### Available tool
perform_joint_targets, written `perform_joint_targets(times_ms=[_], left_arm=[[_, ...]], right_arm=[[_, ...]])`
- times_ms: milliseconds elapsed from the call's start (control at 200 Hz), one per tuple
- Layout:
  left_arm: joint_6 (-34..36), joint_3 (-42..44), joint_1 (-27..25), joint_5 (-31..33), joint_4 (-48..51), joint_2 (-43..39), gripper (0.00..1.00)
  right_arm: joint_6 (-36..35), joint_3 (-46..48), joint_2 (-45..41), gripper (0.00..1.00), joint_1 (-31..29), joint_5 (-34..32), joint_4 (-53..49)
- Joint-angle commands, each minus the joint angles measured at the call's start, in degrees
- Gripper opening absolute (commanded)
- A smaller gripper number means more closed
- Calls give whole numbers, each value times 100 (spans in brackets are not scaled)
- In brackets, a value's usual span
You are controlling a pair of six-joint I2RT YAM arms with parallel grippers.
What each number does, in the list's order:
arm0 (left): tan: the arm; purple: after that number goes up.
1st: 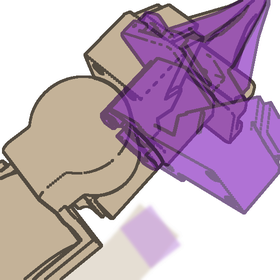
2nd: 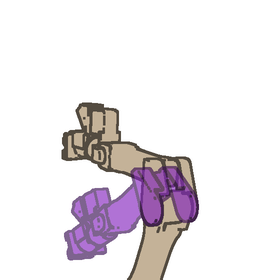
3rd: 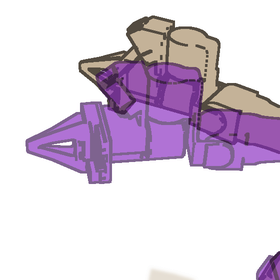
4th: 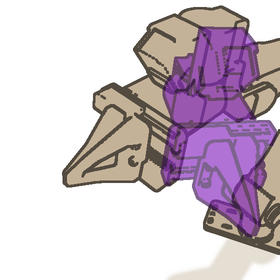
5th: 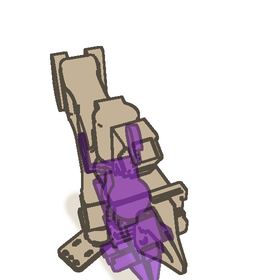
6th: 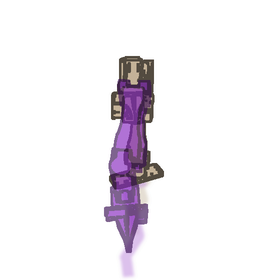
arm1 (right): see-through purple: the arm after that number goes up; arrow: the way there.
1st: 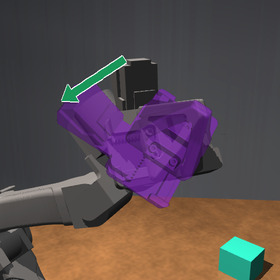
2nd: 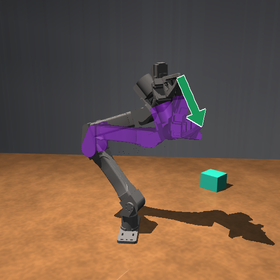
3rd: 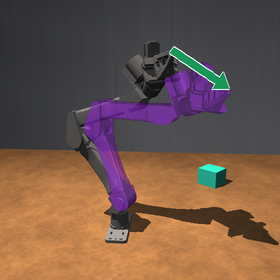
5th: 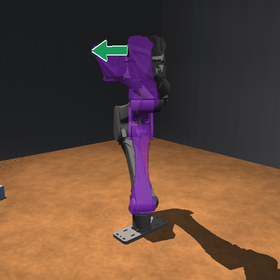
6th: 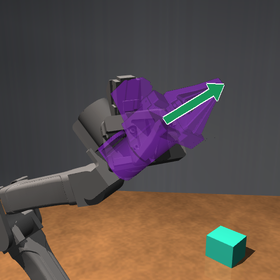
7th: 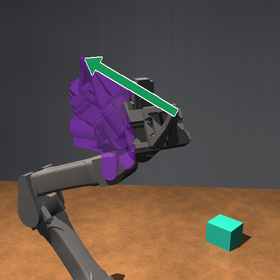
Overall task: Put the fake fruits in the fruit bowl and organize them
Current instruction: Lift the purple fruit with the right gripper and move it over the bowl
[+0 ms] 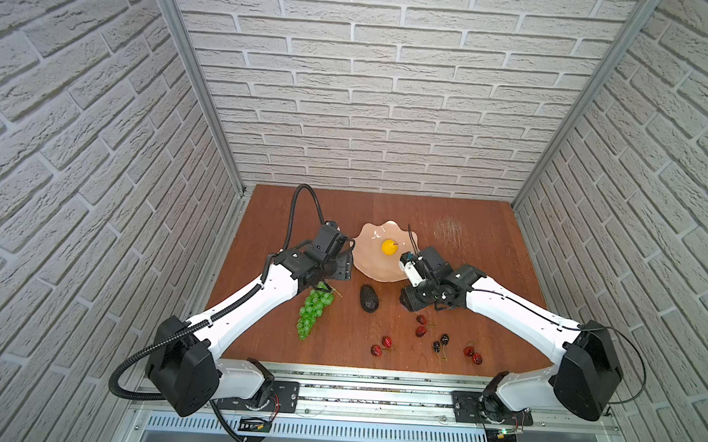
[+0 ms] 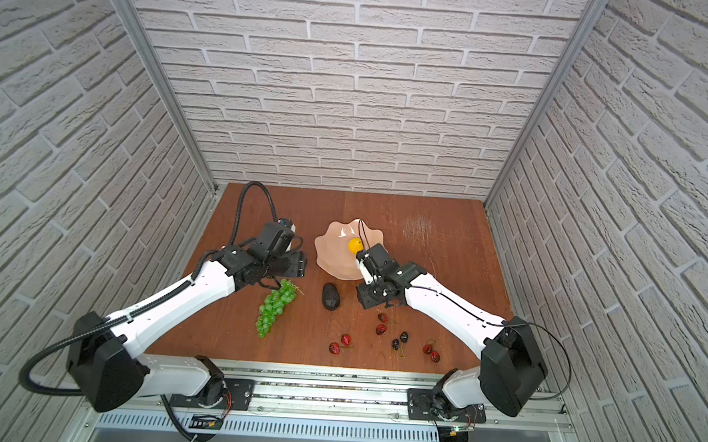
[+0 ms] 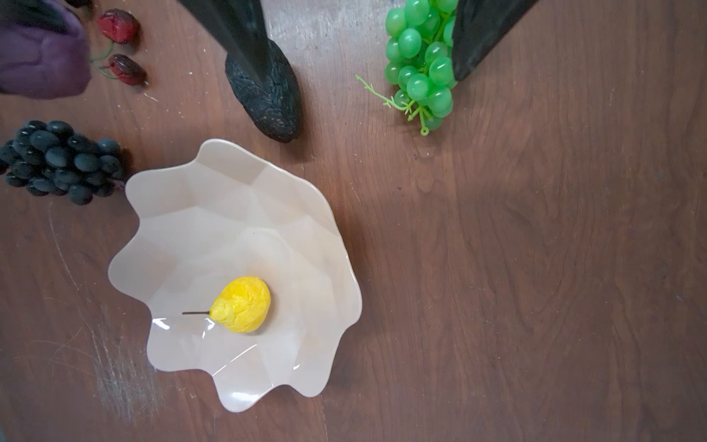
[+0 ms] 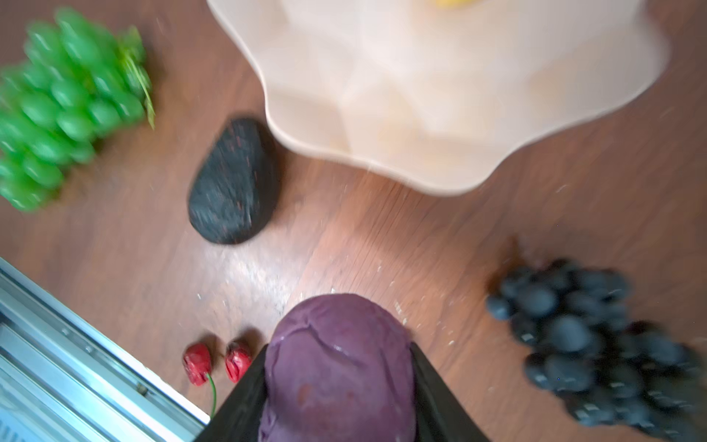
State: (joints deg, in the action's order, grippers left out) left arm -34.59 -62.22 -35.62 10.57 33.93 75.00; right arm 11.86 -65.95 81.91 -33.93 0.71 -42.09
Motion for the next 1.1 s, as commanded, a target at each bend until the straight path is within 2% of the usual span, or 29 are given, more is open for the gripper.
perform_joint_targets(times_ms=[0,200,490,1095], left_arm=[[-39,95,63,148,80,-176,75],[-24,151,86,248,327,-440,75],[-83,227,125,341,486,-672,75],[-127,148,160,387,653,-691,75]], right_arm=[[-357,-524,229,50,227,-120,-97],[-646,-1313,1105,50,726,-291,220],[-855,-2140,2260,50,973,-550,689],[-710,-2507,3299,50,1152,-502,1017]])
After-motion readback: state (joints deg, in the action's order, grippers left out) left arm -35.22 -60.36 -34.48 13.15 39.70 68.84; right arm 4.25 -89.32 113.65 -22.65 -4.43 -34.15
